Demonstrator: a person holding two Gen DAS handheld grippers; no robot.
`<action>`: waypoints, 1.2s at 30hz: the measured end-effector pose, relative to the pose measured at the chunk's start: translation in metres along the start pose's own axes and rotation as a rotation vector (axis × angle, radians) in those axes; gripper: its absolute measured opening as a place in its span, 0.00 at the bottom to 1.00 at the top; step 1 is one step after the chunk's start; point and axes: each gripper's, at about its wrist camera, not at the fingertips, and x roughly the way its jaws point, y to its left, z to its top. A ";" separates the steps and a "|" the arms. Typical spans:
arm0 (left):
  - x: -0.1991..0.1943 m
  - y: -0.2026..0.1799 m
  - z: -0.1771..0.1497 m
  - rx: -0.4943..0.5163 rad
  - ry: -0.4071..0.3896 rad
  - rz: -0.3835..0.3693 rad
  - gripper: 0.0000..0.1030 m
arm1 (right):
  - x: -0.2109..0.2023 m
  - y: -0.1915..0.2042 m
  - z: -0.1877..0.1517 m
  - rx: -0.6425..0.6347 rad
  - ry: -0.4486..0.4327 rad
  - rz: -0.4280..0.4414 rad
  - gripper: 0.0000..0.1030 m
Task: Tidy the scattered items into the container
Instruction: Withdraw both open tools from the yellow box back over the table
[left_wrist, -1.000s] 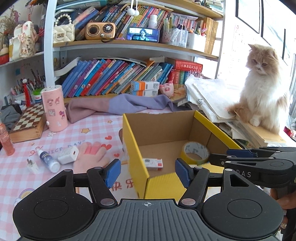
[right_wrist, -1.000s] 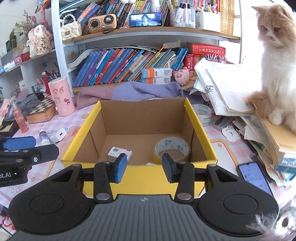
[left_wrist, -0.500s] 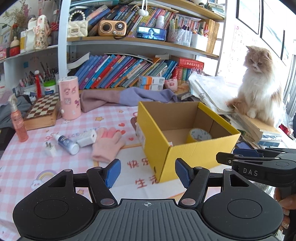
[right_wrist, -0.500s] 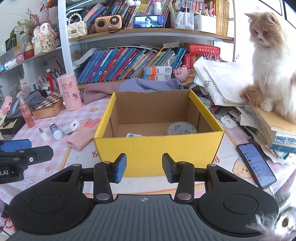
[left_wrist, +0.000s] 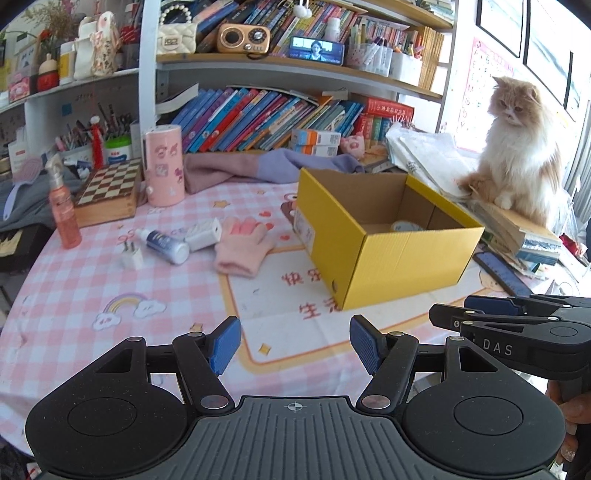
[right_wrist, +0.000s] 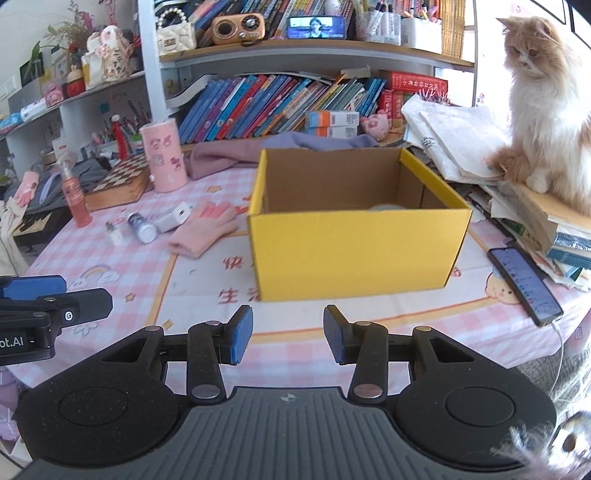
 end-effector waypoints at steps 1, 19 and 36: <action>-0.001 0.002 -0.002 -0.002 0.004 0.001 0.65 | 0.000 0.003 -0.002 0.000 0.006 0.003 0.39; -0.014 0.037 -0.022 -0.067 0.046 0.016 0.72 | 0.009 0.044 -0.014 -0.016 0.100 0.080 0.44; -0.025 0.068 -0.030 -0.129 0.040 0.116 0.74 | 0.012 0.072 -0.013 -0.082 0.116 0.133 0.52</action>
